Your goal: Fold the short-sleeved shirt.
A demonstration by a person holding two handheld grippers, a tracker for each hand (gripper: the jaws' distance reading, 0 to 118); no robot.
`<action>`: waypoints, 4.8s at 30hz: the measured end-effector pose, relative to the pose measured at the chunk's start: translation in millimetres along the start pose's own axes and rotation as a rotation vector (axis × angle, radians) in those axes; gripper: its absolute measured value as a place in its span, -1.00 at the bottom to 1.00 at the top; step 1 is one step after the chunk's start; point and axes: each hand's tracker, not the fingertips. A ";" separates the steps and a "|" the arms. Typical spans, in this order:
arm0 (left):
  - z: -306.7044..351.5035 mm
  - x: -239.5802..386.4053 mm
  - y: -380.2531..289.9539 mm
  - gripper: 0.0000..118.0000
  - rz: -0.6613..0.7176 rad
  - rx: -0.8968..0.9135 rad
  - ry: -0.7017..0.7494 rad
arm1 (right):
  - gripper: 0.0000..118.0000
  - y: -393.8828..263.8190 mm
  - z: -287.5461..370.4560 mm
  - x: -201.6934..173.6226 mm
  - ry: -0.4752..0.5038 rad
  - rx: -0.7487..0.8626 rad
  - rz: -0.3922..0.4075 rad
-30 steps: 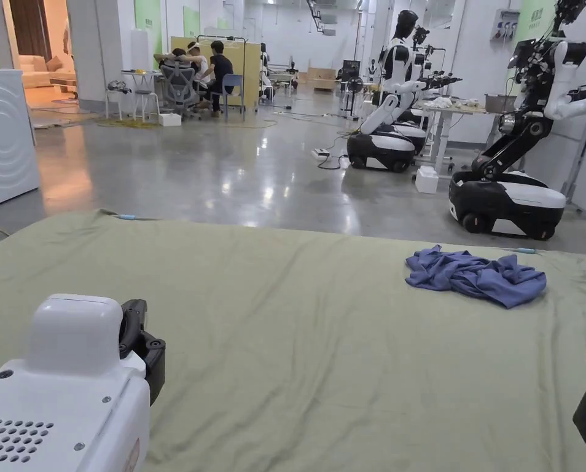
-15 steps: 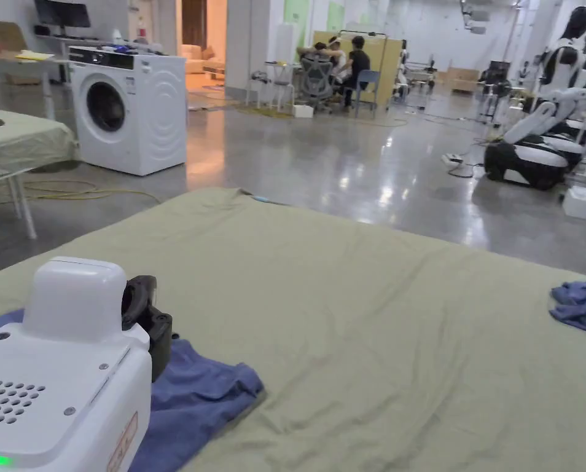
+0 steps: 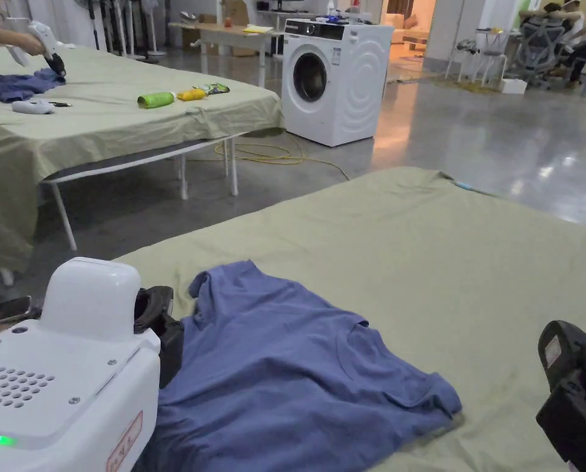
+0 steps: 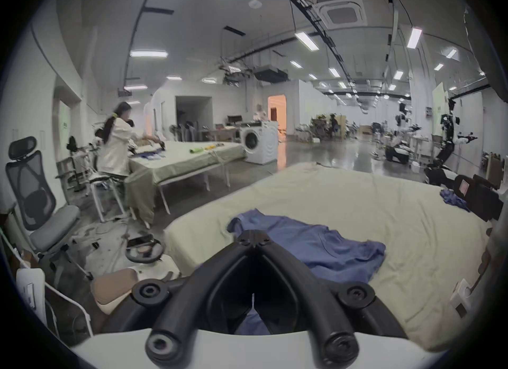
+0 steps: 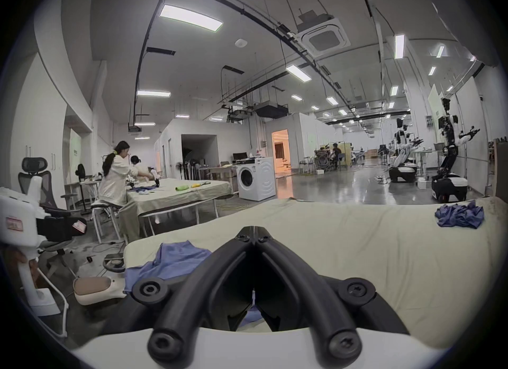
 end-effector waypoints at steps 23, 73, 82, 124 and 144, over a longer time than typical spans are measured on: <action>-230.2 78.8 -97.2 0.73 -0.037 -0.694 -0.470 | -0.96 -40.8 -27.6 22.0 -0.082 -0.225 0.060; 89.6 474.9 -45.3 -0.92 -0.135 -0.510 -1.681 | -0.96 25.4 326.1 162.7 -1.060 -0.055 0.008; 120.6 511.8 -163.2 -0.91 -0.460 -0.745 -1.553 | -0.96 5.3 339.0 172.6 -1.055 -0.130 -0.046; -124.2 245.8 -94.0 -0.63 -0.301 -0.539 -0.609 | -0.96 -14.7 201.3 145.9 -0.697 -0.308 -0.027; -143.2 230.7 -104.4 -0.92 -0.107 -0.660 -0.701 | 0.74 -79.4 46.4 331.9 -0.399 -1.000 -0.027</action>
